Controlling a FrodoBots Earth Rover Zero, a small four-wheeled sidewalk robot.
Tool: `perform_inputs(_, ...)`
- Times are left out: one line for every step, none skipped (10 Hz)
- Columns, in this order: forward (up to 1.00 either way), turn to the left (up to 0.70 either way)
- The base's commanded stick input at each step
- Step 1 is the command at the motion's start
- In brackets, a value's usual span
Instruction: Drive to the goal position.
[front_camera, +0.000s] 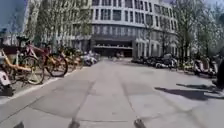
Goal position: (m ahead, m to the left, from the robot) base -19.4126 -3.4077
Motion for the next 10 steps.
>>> perform_inputs(0.0,0.0)
perform_inputs(0.0,0.0)
perform_inputs(0.0,0.0)
perform_inputs(0.85,0.0)
perform_inputs(0.85,0.0)
perform_inputs(0.85,0.0)
perform_inputs(0.85,0.0)
perform_inputs(0.85,0.0)
perform_inputs(0.85,0.0)
perform_inputs(0.85,0.0)
